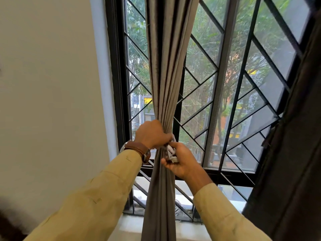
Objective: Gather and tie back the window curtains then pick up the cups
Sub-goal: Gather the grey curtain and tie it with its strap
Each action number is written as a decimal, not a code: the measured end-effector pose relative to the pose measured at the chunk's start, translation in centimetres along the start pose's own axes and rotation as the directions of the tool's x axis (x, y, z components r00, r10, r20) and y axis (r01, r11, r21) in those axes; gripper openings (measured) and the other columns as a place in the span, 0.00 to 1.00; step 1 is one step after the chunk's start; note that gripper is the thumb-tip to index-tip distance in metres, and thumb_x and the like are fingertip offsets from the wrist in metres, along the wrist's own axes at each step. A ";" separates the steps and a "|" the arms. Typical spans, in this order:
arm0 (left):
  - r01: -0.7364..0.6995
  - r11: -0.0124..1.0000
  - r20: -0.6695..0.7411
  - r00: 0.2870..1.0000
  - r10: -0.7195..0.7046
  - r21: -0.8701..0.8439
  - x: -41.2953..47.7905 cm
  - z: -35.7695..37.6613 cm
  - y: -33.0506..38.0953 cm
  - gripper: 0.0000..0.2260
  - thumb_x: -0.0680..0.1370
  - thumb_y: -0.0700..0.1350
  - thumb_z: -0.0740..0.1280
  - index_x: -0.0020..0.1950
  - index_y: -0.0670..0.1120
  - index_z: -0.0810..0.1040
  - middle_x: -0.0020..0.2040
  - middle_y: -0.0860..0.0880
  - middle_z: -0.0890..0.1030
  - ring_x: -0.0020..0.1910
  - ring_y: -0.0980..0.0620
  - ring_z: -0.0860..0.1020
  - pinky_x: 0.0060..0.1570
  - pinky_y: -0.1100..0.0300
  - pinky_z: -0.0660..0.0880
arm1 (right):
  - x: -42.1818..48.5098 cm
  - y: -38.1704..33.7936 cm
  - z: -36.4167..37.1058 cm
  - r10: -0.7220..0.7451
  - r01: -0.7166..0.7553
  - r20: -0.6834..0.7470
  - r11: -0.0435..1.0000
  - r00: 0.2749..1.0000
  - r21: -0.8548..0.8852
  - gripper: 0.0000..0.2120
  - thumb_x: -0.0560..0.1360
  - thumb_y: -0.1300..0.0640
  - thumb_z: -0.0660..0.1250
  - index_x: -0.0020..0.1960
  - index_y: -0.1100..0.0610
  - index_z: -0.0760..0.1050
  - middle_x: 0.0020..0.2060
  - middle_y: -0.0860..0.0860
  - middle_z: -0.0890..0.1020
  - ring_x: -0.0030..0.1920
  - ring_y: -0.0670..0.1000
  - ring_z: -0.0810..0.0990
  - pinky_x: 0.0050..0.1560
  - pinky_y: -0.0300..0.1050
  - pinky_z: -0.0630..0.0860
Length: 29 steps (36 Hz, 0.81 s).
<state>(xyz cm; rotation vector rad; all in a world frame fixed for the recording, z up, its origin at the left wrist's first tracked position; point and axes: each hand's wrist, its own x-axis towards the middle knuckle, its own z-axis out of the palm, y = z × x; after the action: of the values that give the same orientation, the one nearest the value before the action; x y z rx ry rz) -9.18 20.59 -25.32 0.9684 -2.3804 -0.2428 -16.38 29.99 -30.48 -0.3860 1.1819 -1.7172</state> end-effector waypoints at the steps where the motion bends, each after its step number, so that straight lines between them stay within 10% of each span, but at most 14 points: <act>1: -0.028 0.999 -0.001 1.000 0.028 -0.034 0.0 0.0 0.3 0.21 0.69 0.63 0.69 0.37 0.45 0.79 0.33 0.47 0.80 0.32 0.48 0.81 0.37 0.54 0.82 | -0.1 0.0 0.0 -0.021 0.021 -0.009 0.999 1.000 -0.026 0.11 0.83 0.56 0.58 0.46 0.60 0.74 0.23 0.52 0.77 0.22 0.48 0.74 0.28 0.43 0.73; 15: -0.201 0.979 -0.035 0.979 0.200 -0.042 -0.1 -0.6 3.4 0.23 0.70 0.56 0.72 0.25 0.46 0.64 0.23 0.51 0.65 0.23 0.52 0.65 0.26 0.62 0.63 | -1.2 0.2 -0.1 -0.259 0.213 -0.047 0.874 0.965 -0.437 0.14 0.80 0.61 0.59 0.37 0.59 0.72 0.24 0.53 0.70 0.24 0.51 0.68 0.26 0.43 0.65; 29: -0.072 0.978 0.217 0.976 0.028 0.195 -0.2 -0.7 4.9 0.10 0.72 0.49 0.68 0.36 0.47 0.70 0.35 0.48 0.75 0.37 0.47 0.76 0.40 0.56 0.75 | -1.3 1.3 -0.6 -0.468 0.348 0.013 0.638 0.884 -0.687 0.12 0.77 0.62 0.61 0.35 0.59 0.74 0.27 0.54 0.74 0.25 0.51 0.71 0.30 0.43 0.69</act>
<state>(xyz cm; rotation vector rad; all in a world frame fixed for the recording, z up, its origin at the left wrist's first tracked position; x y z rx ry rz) -11.54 24.31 -23.07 1.0158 -2.6637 -0.0904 -15.50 31.31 -31.59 -1.0449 1.9680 -1.6523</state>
